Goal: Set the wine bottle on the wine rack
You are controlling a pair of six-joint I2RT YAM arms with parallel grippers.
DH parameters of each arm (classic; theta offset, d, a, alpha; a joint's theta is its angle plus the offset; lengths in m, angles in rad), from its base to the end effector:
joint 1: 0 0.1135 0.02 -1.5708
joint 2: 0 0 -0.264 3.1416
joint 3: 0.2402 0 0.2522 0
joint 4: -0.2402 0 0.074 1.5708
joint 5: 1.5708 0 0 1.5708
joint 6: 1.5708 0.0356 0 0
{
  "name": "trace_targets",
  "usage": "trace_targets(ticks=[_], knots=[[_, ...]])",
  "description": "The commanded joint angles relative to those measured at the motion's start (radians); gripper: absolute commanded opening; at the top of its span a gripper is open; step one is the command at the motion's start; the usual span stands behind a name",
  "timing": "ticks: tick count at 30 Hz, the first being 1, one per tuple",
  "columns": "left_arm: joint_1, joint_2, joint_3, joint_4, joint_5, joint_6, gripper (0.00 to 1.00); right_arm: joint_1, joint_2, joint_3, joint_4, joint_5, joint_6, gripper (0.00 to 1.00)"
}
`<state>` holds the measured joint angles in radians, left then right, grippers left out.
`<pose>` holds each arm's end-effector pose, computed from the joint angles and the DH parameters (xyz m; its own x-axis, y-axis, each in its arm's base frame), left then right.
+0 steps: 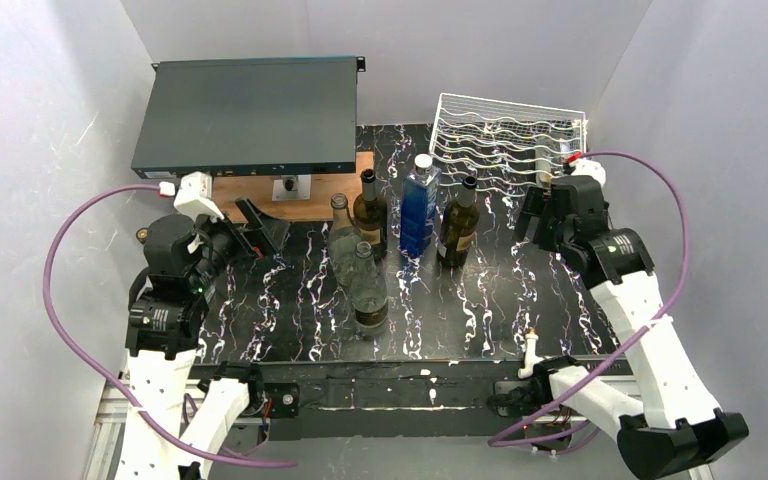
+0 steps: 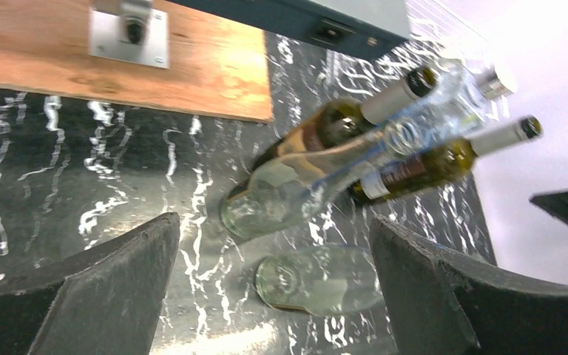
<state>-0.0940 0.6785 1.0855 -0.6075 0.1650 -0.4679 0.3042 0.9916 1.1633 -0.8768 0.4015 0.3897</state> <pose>0.1215 -0.0173 0.4095 -0.2910 -0.4194 -0.8599 0.1362 0.8715 -0.4712 0.1835 0.0430 0.3662 -0.5689 0.1879 -0.8007 0.2426 0.9686 0.0550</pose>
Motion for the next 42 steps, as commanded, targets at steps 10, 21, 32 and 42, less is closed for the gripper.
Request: trace_targets(ticks=[10, 21, 32, 42], knots=[[-0.008, 0.067, 0.115, 0.079, 0.386, -0.030, 0.99, 0.001, -0.025, 0.154, -0.014, -0.130, 0.073, 1.00], [-0.026, 0.138, 0.160, 0.059, 0.479, -0.137, 0.99, -0.002, 0.097, 0.266, -0.012, -0.289, 0.394, 1.00], [-0.026, 0.108, 0.154, -0.061, 0.418, -0.039, 0.99, 0.013, 0.202, 0.271, 0.254, -0.638, -0.059, 1.00], [-0.026, 0.062, 0.035, -0.083, 0.415, -0.044, 0.99, 0.307, 0.298, 0.328, 0.185, -0.118, -0.252, 0.93]])
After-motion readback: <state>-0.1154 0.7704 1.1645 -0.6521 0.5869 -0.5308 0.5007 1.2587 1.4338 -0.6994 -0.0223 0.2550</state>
